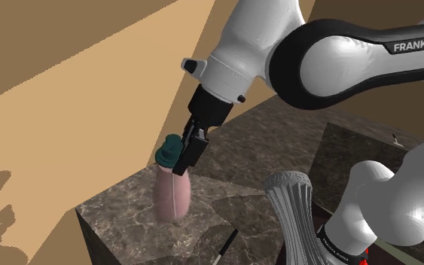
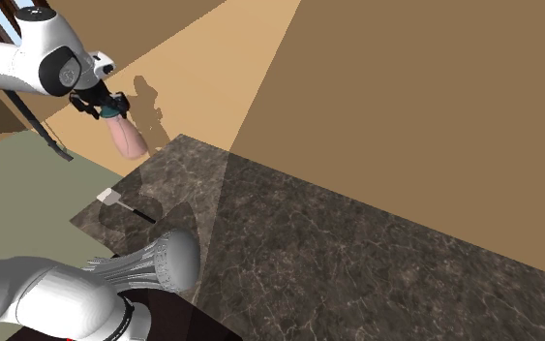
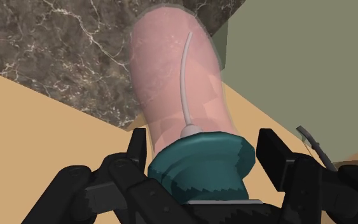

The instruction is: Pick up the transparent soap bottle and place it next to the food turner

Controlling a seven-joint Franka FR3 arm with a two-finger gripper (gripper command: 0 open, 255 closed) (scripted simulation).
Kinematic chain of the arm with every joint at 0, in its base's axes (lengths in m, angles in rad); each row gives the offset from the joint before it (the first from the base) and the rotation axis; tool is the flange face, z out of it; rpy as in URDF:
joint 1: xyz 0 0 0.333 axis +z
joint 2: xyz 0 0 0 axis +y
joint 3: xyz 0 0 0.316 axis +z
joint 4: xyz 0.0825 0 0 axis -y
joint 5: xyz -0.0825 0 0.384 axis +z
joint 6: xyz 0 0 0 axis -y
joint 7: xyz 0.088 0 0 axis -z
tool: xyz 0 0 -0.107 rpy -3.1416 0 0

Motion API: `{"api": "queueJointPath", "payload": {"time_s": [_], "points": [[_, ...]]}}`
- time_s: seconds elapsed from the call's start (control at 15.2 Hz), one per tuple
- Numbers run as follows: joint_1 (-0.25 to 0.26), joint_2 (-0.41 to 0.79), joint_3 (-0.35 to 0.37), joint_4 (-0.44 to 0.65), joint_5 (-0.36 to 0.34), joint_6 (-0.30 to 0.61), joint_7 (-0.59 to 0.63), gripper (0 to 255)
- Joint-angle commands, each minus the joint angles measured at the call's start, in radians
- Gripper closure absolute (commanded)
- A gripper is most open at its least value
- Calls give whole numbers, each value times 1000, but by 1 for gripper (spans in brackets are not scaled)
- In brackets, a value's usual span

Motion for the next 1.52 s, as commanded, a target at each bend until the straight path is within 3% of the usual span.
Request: {"api": "queueJointPath", "payload": {"time_s": [0.0, 1.45], "points": [[3, 3, 4, -25, 4, 29, -2, 255], [17, 123, 41, -222, 34, 342, -44, 255]]}}
